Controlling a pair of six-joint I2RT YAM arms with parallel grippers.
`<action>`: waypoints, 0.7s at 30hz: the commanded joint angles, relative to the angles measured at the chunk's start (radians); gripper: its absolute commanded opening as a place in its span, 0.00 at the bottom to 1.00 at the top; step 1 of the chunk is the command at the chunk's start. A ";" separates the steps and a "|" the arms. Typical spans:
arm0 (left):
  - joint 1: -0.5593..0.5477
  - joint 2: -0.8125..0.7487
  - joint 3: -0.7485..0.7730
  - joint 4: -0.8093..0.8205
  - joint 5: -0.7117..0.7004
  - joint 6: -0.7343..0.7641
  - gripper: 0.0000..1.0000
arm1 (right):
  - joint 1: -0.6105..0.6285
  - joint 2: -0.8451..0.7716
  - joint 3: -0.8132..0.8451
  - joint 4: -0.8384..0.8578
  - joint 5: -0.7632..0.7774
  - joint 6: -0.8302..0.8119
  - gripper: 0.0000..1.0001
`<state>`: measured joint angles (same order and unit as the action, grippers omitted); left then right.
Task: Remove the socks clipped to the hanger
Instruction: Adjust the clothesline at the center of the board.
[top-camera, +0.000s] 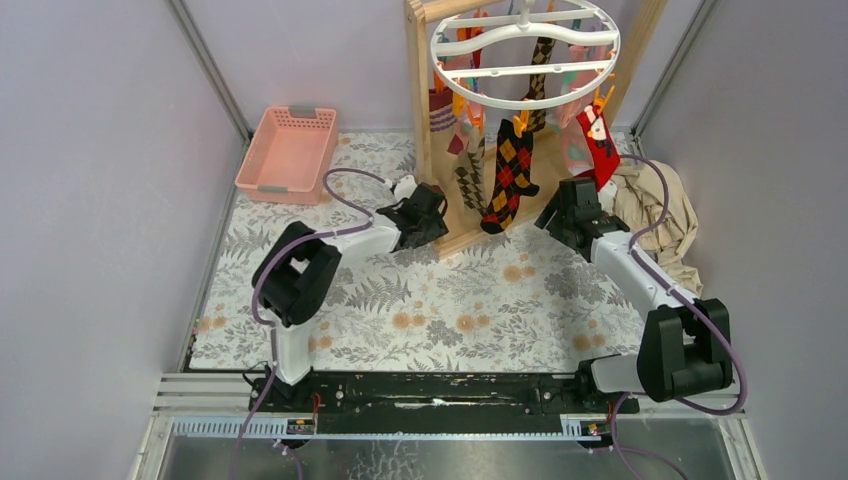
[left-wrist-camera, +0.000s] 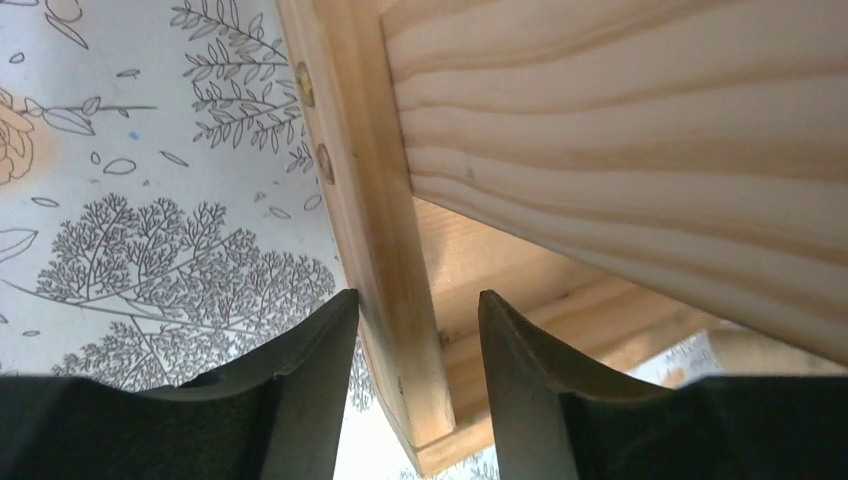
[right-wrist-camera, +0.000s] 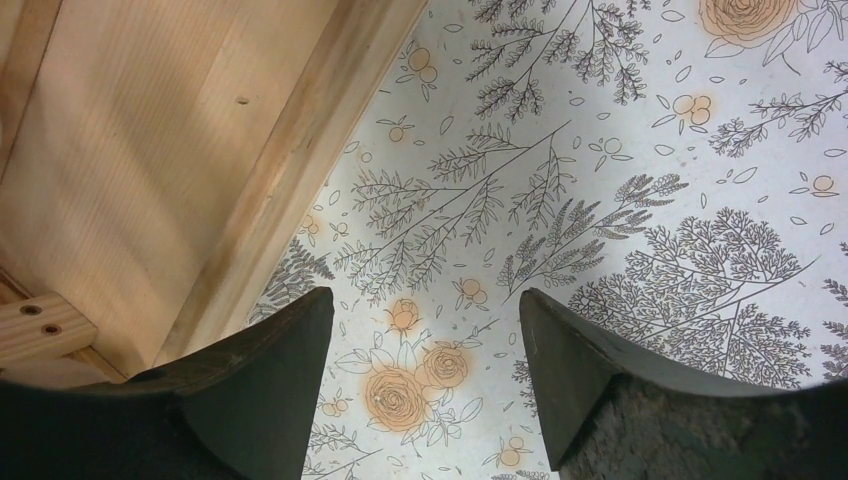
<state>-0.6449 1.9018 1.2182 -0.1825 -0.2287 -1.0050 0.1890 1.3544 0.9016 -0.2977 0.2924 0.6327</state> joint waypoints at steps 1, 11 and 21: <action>0.009 0.077 0.087 0.033 -0.087 -0.047 0.52 | -0.016 -0.036 -0.009 0.031 -0.029 -0.021 0.75; 0.160 0.105 0.052 0.052 -0.097 -0.034 0.36 | -0.029 -0.051 -0.025 0.044 -0.074 -0.040 0.75; 0.352 0.126 0.093 0.033 -0.053 0.049 0.34 | -0.031 -0.046 -0.032 0.052 -0.098 -0.041 0.75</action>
<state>-0.4065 2.0056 1.2926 -0.1478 -0.2287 -0.9527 0.1642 1.3300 0.8711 -0.2775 0.2150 0.6067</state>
